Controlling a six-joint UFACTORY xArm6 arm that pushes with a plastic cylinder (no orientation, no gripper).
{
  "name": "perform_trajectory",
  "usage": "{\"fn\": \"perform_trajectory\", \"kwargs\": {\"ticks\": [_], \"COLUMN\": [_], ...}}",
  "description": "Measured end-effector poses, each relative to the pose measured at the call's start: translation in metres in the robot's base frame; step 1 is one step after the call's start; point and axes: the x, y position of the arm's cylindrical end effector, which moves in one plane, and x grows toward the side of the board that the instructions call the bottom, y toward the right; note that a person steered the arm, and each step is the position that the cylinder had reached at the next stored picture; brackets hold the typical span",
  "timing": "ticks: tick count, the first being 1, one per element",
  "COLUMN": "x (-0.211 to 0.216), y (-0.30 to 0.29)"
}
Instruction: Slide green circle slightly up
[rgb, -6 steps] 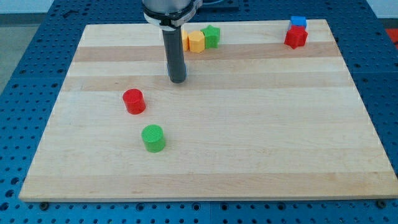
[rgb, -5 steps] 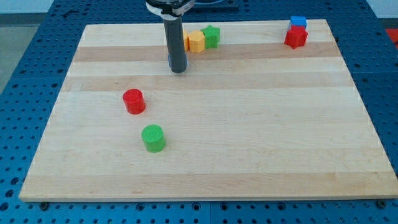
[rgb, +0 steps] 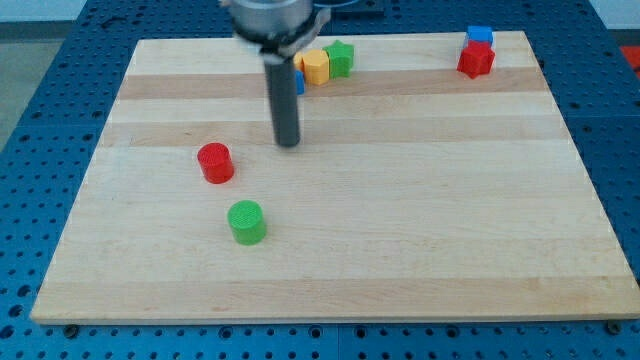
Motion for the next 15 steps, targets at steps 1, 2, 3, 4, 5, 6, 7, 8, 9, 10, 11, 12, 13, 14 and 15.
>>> {"fn": "perform_trajectory", "kwargs": {"ticks": [1,2,3,4,5,6,7,8,9,10,11,12,13,14,15], "x": [0.042,0.077,0.087,0.113,0.151,0.157,0.148,0.097,0.092,0.086,0.104,0.149,0.163,0.135,0.135], "y": [-0.010,0.024,0.028,0.012,-0.063,-0.076,-0.074,-0.052,-0.050,-0.049,-0.051,-0.064,-0.065,-0.032,-0.031]}}
